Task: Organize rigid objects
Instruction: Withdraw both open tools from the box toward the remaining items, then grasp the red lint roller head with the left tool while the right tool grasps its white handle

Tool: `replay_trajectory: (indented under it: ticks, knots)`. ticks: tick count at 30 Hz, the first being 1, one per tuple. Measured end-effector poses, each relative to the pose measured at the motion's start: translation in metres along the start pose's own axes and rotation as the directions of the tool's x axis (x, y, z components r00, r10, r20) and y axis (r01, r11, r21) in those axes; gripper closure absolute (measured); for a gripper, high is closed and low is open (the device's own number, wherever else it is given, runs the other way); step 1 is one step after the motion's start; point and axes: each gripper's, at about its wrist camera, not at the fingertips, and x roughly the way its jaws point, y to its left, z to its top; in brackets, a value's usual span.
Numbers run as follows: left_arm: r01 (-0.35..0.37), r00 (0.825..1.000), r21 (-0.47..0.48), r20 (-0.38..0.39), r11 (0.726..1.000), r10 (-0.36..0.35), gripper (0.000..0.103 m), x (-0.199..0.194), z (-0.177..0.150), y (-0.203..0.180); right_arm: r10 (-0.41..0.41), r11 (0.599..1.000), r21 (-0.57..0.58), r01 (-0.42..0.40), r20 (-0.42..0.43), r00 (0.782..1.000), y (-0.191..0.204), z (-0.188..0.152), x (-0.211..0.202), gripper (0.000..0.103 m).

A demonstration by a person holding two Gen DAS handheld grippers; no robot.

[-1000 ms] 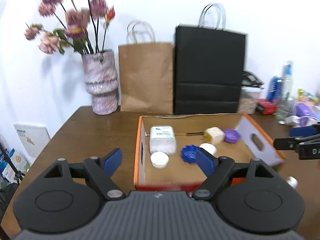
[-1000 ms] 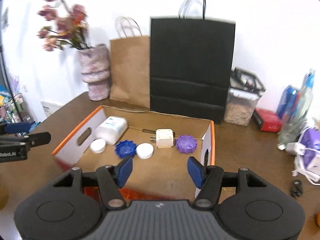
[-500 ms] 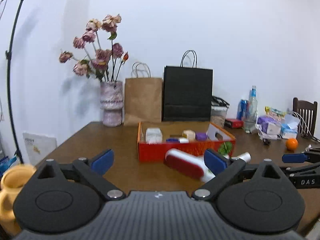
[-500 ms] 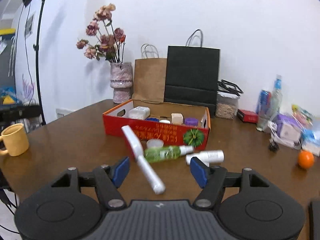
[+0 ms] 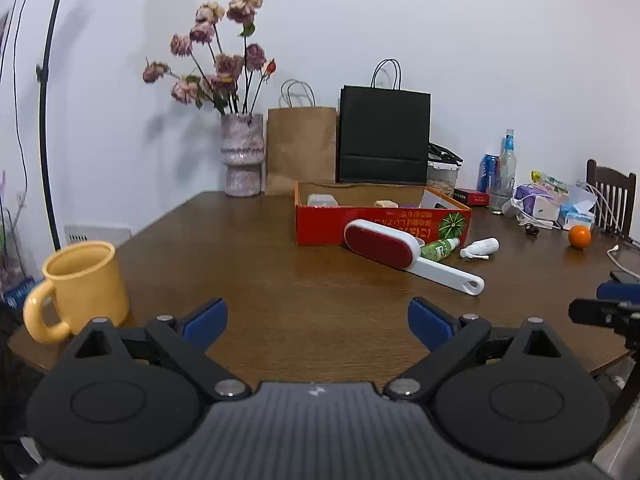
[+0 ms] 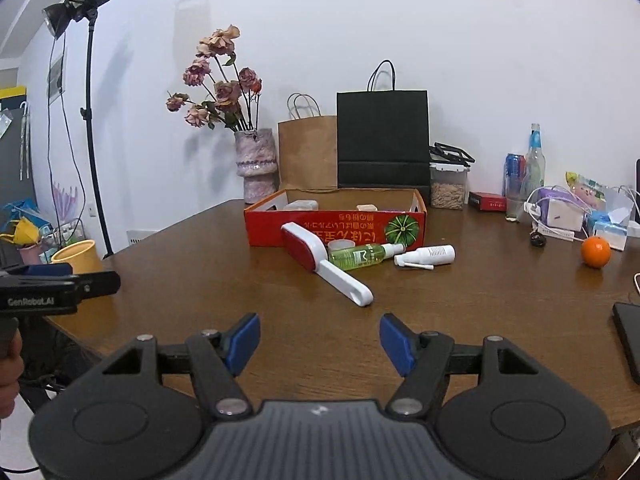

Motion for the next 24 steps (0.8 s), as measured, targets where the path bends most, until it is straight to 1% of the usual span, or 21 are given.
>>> replay_trajectory:
  ticks: [2, 8, 9, 12, 18, 20, 21, 24]
  knots:
    - [-0.001, 1.0, 0.001, -0.007, 1.0, 0.001, 0.004, 0.004, -0.001, -0.002, -0.006, 1.0, 0.003, 0.006, -0.009, 1.0, -0.002, 0.0, 0.005, 0.038]
    - [-0.007, 0.999, 0.0, -0.04, 1.0, 0.007, 0.004, 0.026, 0.002, -0.003, 0.005, 1.0, 0.025, -0.004, -0.046, 0.999, -0.016, 0.006, 0.034, 0.057]
    - [-0.008, 0.999, 0.0, -0.044, 1.0, 0.008, 0.004, 0.03, 0.004, -0.003, 0.003, 1.0, 0.026, -0.002, -0.05, 0.999, -0.018, 0.008, 0.04, 0.058]
    - [-0.007, 0.999, 0.011, -0.046, 1.0, 0.007, 0.004, 0.045, 0.012, -0.004, 0.009, 1.0, 0.01, -0.008, -0.053, 0.999, -0.023, 0.017, 0.059, 0.058]
    - [0.001, 0.999, 0.032, -0.036, 0.999, 0.0, 0.004, 0.085, 0.035, -0.009, 0.034, 0.998, -0.054, -0.038, -0.075, 0.997, -0.029, 0.042, 0.122, 0.059]
    - [0.004, 0.999, 0.038, -0.041, 0.999, -0.003, 0.004, 0.101, 0.042, -0.011, 0.049, 0.995, -0.078, -0.056, -0.098, 0.994, -0.03, 0.048, 0.149, 0.061]
    - [0.009, 0.999, 0.039, -0.041, 0.999, -0.008, 0.004, 0.109, 0.045, -0.012, 0.047, 0.995, -0.078, -0.056, -0.115, 0.992, -0.031, 0.052, 0.164, 0.066]
    - [0.032, 0.998, 0.041, -0.048, 0.999, -0.03, 0.004, 0.136, 0.055, -0.013, 0.068, 0.994, -0.071, -0.079, -0.154, 0.986, -0.036, 0.061, 0.206, 0.068]
